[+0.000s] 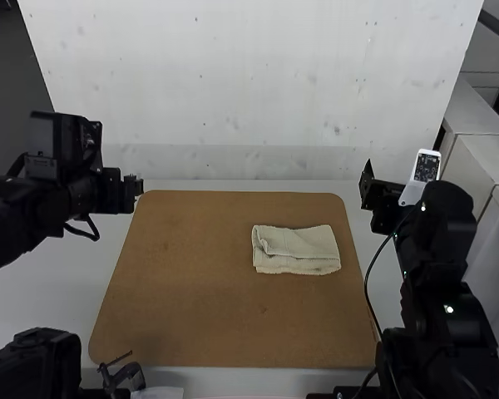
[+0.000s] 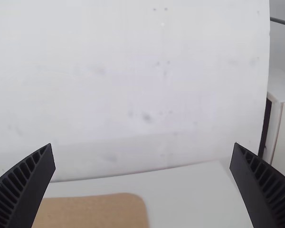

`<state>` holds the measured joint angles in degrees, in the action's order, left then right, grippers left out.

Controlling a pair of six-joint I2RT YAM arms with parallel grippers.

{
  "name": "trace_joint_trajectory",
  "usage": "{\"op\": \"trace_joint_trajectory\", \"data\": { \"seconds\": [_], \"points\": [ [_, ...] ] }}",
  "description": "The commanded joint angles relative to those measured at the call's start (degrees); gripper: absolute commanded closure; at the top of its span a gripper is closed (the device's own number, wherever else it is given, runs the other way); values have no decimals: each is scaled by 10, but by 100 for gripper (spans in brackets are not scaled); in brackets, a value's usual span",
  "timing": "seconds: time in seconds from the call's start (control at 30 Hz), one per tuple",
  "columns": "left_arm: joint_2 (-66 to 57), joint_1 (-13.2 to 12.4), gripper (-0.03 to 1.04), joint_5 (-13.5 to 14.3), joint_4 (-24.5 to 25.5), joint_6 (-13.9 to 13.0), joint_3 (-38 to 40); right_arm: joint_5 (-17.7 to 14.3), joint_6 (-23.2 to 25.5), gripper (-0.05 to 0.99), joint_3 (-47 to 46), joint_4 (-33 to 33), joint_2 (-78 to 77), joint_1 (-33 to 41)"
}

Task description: Fold the towel.

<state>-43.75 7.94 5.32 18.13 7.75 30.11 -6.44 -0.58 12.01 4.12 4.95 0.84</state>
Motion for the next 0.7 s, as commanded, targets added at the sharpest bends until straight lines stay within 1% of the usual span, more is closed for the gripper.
{"op": "trace_joint_trajectory", "data": {
  "seconds": [0.0, 0.13, 0.27, 0.37, 0.4, 0.47, 0.63, 0.67],
  "points": [
    [73, 6, 4, 12, -5, -5, -8, 21, -7, -1, -8, -4, -37, -2],
    [155, 8, 4, 12, -5, -5, -35, 27, -10, -1, -19, 1, -52, -2],
    [237, 7, 4, 28, 0, -6, -63, 27, -14, -1, -23, -5, -52, -4],
    [286, 6, 4, 33, 11, -6, -66, 24, -18, -1, -24, -5, -52, -7],
    [300, 5, 4, 34, 22, -6, -64, 24, -18, -1, -25, -6, -52, -7],
    [312, 4, 4, 44, 39, -6, -61, 19, -17, -1, -31, -10, -52, -7],
    [357, -17, 5, 51, 61, -6, -57, 15, -18, -1, -45, -22, -52, -7],
    [358, -22, 4, 51, 76, -6, -49, 15, -18, -1, -47, -25, -52, -7]
  ]
}}
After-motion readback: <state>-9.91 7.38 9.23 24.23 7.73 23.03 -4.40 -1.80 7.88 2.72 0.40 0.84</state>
